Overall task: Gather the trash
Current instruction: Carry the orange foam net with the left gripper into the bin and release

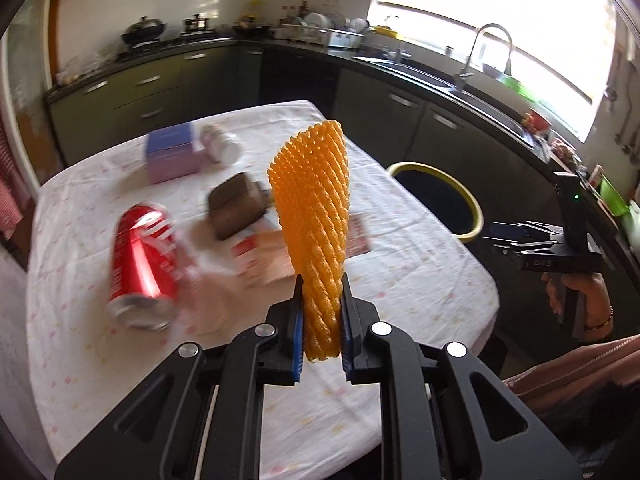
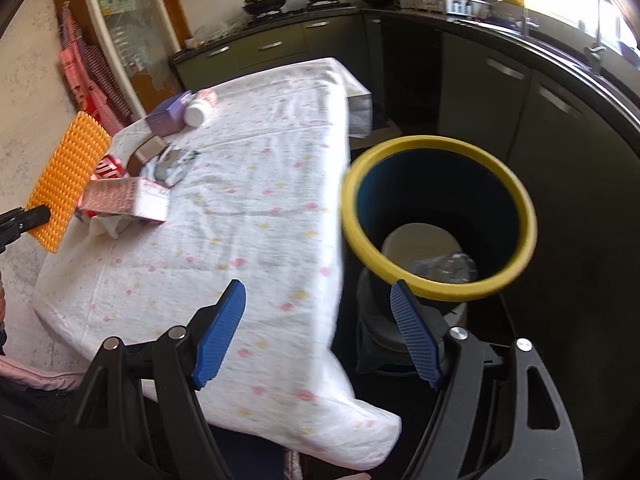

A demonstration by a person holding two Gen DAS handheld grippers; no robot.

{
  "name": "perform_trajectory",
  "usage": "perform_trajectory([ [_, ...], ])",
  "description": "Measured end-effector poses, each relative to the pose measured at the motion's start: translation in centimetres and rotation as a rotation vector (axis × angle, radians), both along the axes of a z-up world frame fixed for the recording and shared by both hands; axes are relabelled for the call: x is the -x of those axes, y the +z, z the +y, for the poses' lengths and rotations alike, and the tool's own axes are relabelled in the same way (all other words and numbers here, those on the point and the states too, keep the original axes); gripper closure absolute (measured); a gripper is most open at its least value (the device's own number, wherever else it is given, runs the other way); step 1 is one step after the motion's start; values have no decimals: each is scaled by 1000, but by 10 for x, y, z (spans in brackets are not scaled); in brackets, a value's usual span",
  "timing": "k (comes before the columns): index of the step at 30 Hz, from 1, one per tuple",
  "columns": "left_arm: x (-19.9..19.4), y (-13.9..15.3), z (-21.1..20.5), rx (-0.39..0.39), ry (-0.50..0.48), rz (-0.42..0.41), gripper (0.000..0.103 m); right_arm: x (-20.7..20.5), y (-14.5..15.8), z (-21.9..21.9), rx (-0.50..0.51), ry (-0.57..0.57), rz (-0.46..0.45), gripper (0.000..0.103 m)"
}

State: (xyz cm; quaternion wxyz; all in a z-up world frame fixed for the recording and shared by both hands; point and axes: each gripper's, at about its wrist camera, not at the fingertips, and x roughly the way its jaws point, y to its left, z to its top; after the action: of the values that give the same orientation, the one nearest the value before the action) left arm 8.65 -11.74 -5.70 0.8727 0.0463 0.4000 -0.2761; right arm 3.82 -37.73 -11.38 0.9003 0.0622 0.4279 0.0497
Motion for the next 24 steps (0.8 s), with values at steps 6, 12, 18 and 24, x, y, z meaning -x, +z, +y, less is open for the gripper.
perform_trajectory([
  [6,-33,-7,-87,25,-173,47,88,21,-2,-44,-1,-126,-16,32],
  [12,-66,-12,-188,7,-320,61,88,41,-11,-84,-36,-229,-20,31],
  [18,-107,-41,-270,-35,-367,133,88,50,-25,-108,-74,-276,-4,31],
  [24,-138,-68,-322,-95,-357,151,71,53,-34,-121,-99,-298,9,28],
])
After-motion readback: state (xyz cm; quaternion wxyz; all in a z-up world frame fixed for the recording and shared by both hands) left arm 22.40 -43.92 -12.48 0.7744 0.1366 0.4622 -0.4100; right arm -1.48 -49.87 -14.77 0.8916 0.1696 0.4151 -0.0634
